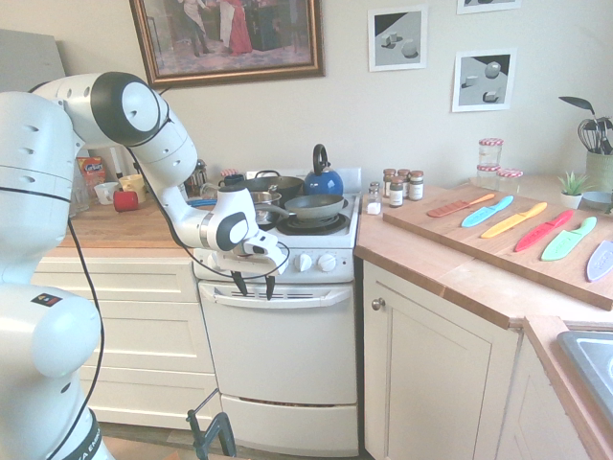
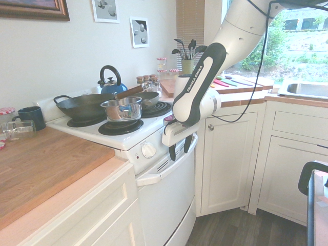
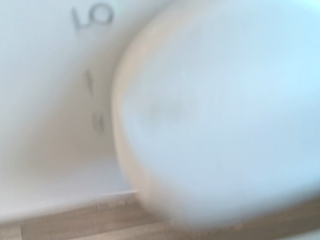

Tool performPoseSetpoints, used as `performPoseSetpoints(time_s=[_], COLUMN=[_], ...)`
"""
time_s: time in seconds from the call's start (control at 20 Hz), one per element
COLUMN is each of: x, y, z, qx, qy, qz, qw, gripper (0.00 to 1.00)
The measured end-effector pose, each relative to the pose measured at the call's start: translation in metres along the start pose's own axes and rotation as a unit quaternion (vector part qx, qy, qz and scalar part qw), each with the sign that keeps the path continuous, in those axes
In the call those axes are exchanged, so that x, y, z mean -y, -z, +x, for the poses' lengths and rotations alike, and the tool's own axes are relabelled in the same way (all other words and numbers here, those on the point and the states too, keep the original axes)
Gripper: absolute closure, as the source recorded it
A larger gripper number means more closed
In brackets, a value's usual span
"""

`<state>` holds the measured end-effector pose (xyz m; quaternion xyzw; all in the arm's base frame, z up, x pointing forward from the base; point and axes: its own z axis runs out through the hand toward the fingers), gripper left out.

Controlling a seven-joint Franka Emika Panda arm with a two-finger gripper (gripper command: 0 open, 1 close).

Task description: Open the oven

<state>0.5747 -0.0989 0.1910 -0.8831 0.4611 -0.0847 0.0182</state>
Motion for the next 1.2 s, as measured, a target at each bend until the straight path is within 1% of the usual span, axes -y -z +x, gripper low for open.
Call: performPoseSetpoints(time_s=[0.15,0.3,0.45,0.55,0.6,0.7,0.8,0.9,1.1,1.2], x=[0.011,0.012,0.005,-0.008,-0.019,-0.052,-0.104,-0.150,-0.216,-0.245], y=[-0.011,-0.026,-0.030,-0.033,-0.036,-0.049,-0.069,-0.086,-0.107,-0.107], z=[-0.001,0.001,0.004,0.007,0.008,0.003,-0.010,-0.031,-0.054,-0.057], qx=[0.001,0.003,0.002,-0.011,-0.017,-0.010,0.013,0.029,0.034,0.037], qy=[0.006,0.009,0.027,0.045,0.053,0.056,0.043,0.066,0.095,0.091], qz=[-0.001,-0.008,-0.011,-0.007,-0.008,-0.024,-0.053,-0.070,-0.082,-0.083], qw=[1.000,1.000,1.000,0.999,0.998,0.998,0.998,0.995,0.992,0.992], gripper=[0.00,0.00,0.00,0.00,0.00,0.00,0.00,0.00,0.00,0.00])
